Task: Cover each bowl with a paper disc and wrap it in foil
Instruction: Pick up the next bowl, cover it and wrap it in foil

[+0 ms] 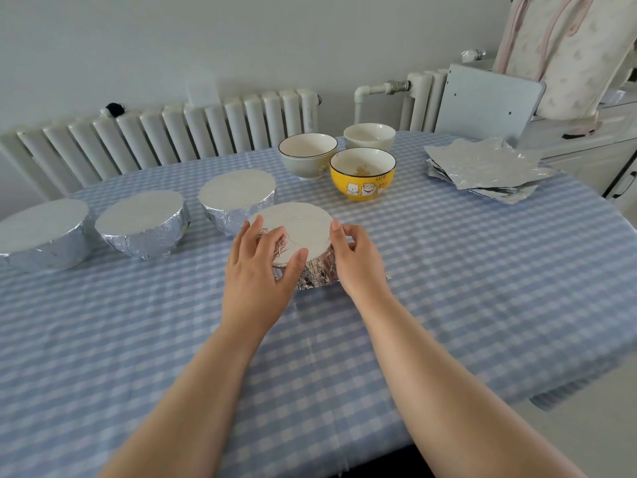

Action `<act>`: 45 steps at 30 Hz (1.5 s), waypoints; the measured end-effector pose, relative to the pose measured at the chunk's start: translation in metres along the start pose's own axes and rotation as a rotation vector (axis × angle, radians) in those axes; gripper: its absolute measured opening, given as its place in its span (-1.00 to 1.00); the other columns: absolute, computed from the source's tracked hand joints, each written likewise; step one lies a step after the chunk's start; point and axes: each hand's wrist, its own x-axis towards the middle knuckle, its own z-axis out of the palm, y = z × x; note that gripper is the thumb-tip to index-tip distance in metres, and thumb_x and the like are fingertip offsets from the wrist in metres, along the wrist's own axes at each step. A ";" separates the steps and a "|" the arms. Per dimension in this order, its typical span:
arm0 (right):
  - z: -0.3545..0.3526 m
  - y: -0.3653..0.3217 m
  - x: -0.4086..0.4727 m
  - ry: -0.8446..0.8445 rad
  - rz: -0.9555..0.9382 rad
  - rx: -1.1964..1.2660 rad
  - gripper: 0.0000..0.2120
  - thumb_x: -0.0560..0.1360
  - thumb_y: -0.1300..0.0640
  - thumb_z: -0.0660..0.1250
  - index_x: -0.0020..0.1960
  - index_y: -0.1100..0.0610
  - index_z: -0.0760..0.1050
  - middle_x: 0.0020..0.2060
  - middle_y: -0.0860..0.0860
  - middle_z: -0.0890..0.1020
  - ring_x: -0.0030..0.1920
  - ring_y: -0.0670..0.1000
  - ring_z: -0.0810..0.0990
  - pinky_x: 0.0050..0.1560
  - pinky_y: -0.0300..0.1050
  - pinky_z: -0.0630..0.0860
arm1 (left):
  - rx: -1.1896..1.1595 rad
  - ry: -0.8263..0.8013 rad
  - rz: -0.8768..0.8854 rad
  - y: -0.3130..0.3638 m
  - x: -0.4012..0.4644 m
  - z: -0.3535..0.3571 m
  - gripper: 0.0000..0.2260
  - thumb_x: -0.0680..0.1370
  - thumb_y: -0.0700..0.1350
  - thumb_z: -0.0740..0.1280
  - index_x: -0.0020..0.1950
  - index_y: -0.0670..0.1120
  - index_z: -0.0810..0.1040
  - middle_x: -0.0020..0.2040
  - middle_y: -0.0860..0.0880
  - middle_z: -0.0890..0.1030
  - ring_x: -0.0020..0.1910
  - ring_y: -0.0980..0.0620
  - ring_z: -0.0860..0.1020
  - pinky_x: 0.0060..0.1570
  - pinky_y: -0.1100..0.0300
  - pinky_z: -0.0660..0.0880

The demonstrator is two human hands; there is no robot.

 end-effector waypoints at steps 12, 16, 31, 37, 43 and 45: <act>0.005 0.003 0.007 0.045 0.040 0.061 -0.71 0.66 -0.11 0.12 0.07 0.09 0.45 -0.21 -0.20 0.47 -0.20 -0.18 0.45 -0.27 -0.23 0.31 | -0.002 -0.008 -0.013 0.002 0.001 -0.001 -0.31 0.49 0.39 0.04 0.40 -0.05 0.46 0.57 -0.08 0.22 0.56 -0.08 0.09 0.48 -0.04 0.16; 0.010 0.002 0.008 0.076 0.069 0.051 -0.69 0.66 -0.11 0.10 0.02 0.11 0.45 -0.21 -0.14 0.50 -0.19 -0.12 0.48 -0.24 -0.16 0.34 | -0.006 -0.002 -0.010 0.003 0.000 -0.001 -0.32 0.49 0.38 0.05 0.39 -0.05 0.46 0.56 -0.08 0.24 0.56 -0.08 0.11 0.47 -0.06 0.19; 0.013 0.002 0.021 0.031 0.115 -0.055 -0.73 0.68 -0.06 0.07 0.01 0.11 0.38 -0.21 -0.09 0.48 -0.10 -0.01 0.46 -0.12 -0.09 0.33 | -0.026 0.033 -0.008 0.004 0.000 0.000 -0.20 0.48 0.38 0.10 0.55 -0.14 0.21 0.55 -0.10 0.26 0.54 -0.08 0.17 0.48 -0.02 0.20; 0.012 0.002 0.024 -0.018 0.079 -0.205 -0.81 0.69 0.05 0.02 0.03 0.09 0.35 -0.05 -0.05 0.50 0.02 0.05 0.51 -0.08 -0.08 0.32 | -0.062 0.038 -0.016 0.005 -0.001 0.000 -0.17 0.47 0.37 0.13 0.56 -0.17 0.18 0.54 -0.12 0.28 0.53 -0.08 0.18 0.49 0.00 0.20; 0.012 0.001 0.026 -0.025 0.054 -0.291 -0.75 0.66 0.04 0.04 0.15 0.10 0.44 0.16 0.05 0.55 0.09 0.12 0.55 -0.08 -0.02 0.39 | -0.091 0.050 -0.020 0.004 -0.002 0.001 -0.17 0.47 0.36 0.16 0.56 -0.17 0.19 0.53 -0.11 0.29 0.53 -0.08 0.20 0.48 -0.02 0.22; 0.011 0.001 0.025 -0.010 0.052 -0.315 -0.80 0.66 0.02 0.05 0.11 0.05 0.43 0.12 0.03 0.58 0.03 0.09 0.55 -0.10 -0.03 0.40 | -0.109 0.068 -0.022 0.004 -0.002 0.002 -0.18 0.46 0.36 0.18 0.55 -0.17 0.21 0.53 -0.11 0.30 0.52 -0.07 0.22 0.47 -0.05 0.24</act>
